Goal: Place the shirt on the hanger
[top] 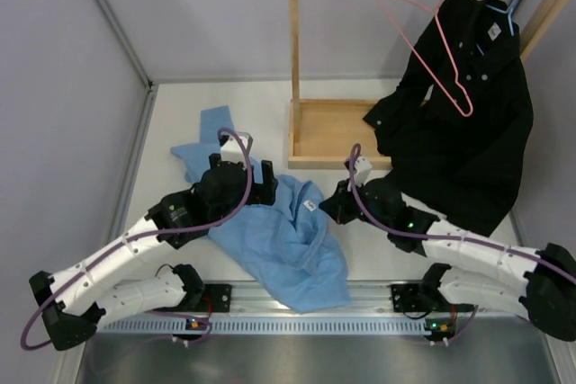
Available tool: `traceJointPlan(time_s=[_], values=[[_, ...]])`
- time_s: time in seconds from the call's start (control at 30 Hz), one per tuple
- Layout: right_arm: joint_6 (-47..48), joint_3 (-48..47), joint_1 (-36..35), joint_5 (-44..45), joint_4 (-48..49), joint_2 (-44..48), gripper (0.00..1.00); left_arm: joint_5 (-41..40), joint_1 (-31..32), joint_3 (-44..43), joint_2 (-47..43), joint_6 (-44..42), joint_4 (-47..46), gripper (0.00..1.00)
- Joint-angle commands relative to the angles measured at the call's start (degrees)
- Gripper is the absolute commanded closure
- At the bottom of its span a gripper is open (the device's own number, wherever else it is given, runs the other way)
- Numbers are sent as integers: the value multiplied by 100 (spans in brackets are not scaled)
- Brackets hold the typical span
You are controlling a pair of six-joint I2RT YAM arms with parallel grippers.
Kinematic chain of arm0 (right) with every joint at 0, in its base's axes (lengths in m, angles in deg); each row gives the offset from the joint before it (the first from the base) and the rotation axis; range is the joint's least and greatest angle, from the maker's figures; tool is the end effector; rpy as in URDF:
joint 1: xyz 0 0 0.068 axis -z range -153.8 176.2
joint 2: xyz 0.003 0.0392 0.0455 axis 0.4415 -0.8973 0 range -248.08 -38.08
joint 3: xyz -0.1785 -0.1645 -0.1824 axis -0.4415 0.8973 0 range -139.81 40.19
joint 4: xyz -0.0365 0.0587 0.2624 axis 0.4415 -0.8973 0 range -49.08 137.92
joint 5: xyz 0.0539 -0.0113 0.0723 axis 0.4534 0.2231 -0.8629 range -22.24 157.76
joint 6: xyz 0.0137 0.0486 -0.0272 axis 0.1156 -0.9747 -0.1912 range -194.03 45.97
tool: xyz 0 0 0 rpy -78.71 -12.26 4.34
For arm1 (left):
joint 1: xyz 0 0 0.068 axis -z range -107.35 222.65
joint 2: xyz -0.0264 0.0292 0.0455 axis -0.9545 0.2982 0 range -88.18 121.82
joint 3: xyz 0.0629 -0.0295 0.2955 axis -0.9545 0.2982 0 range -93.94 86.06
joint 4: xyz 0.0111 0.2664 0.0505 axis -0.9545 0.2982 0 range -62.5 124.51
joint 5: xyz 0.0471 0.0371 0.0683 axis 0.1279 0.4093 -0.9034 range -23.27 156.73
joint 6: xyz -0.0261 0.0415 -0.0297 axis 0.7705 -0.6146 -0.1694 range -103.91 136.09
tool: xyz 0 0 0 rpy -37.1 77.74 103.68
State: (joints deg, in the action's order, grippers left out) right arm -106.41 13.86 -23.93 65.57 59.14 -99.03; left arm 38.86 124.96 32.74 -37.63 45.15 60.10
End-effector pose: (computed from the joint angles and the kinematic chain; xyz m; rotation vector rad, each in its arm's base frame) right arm 0.1437 0.1743 0.2307 -0.3520 2.0825 0.9450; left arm 0.1250 -0.1306 0.3595 0.1230 2.0437 -0.3843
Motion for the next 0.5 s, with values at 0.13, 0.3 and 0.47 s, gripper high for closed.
traceJointPlan(time_s=[0.13,0.3,0.47], values=[[1137,-1741,29,1195,-3428,996,100,1362,-11,-828,815,-1173,-1043,2],[1287,-2499,29,1739,-4733,1304,100,2198,-2,-978,1299,-1859,-1844,2],[1392,-3080,47,2232,-5446,1445,100,2691,94,-1189,1809,-1860,-2038,5]])
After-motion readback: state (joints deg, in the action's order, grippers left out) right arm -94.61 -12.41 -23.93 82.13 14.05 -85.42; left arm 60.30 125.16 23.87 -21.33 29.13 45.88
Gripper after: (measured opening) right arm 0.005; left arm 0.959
